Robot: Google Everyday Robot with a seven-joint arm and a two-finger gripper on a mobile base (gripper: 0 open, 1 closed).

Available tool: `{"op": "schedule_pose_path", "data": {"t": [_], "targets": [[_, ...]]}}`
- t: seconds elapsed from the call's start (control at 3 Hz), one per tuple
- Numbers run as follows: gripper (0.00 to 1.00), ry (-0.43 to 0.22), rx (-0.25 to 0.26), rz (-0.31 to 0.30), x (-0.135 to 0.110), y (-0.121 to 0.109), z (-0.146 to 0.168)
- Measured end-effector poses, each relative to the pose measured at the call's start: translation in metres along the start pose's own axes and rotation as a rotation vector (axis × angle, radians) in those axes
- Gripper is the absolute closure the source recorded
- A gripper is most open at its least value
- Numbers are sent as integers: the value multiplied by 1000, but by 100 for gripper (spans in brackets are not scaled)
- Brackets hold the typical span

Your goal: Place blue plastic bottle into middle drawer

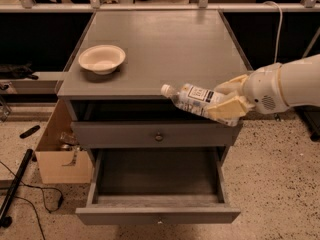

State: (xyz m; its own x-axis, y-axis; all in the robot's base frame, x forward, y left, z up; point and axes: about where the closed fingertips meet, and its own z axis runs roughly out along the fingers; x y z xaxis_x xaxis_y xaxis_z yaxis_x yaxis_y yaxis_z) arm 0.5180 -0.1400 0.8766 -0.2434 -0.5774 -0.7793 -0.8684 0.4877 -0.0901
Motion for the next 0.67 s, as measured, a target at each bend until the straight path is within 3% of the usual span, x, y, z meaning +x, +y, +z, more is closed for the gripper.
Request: {"op": "schedule_pose_path", "data": {"t": [0.33, 0.67], "targets": [[100, -25, -1, 3, -3, 6, 15], [100, -61, -28, 34, 9, 35, 48]]}}
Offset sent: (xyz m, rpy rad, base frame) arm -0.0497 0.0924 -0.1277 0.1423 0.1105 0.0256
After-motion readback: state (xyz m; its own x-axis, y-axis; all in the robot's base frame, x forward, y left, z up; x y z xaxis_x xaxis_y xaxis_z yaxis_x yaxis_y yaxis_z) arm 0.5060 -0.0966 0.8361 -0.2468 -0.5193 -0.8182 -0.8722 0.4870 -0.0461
